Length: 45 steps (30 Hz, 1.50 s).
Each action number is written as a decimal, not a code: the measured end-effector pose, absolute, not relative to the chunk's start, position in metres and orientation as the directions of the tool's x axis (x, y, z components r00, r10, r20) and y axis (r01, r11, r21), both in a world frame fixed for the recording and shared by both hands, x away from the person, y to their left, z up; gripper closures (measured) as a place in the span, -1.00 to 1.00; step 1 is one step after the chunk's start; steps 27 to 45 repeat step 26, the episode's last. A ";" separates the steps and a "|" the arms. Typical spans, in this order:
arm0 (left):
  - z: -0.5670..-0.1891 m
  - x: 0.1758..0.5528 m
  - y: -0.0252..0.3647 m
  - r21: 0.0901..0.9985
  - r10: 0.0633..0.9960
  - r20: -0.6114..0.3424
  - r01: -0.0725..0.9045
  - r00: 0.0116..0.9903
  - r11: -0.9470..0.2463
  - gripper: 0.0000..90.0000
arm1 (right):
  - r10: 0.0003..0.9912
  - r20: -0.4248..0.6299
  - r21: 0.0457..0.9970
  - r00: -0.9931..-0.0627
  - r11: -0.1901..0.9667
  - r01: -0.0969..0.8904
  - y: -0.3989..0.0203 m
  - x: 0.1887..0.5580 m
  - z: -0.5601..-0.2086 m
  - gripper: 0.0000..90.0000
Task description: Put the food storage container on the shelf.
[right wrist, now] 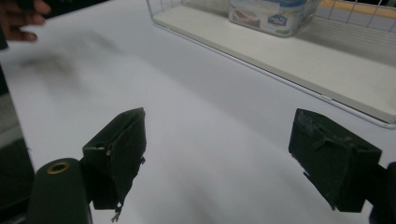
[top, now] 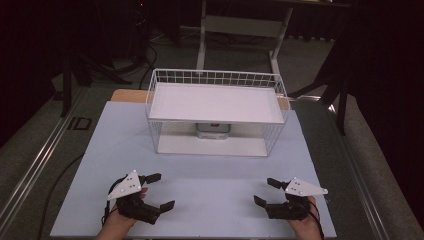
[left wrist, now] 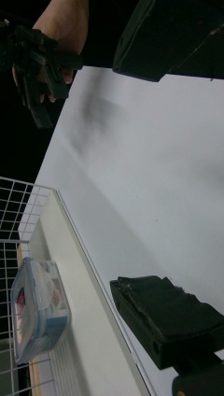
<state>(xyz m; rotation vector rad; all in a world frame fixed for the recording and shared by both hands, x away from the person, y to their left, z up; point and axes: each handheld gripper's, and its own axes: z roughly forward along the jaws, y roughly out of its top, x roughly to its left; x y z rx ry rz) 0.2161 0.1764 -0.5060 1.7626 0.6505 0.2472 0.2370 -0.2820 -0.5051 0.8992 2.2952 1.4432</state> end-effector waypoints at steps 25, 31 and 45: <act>-0.505 0.217 0.185 0.954 0.577 -0.143 0.266 0.804 -0.134 -0.97 | 0.635 0.093 0.919 -0.767 0.241 0.311 -0.296 0.243 -0.508 -0.61; -0.506 0.217 0.186 0.953 0.577 -0.146 0.270 0.804 -0.134 -0.97 | 0.637 0.095 0.919 -0.765 0.240 0.313 -0.296 0.243 -0.509 -0.61; -0.506 0.217 0.186 0.953 0.577 -0.146 0.270 0.804 -0.134 -0.97 | 0.637 0.095 0.919 -0.765 0.240 0.313 -0.296 0.243 -0.509 -0.61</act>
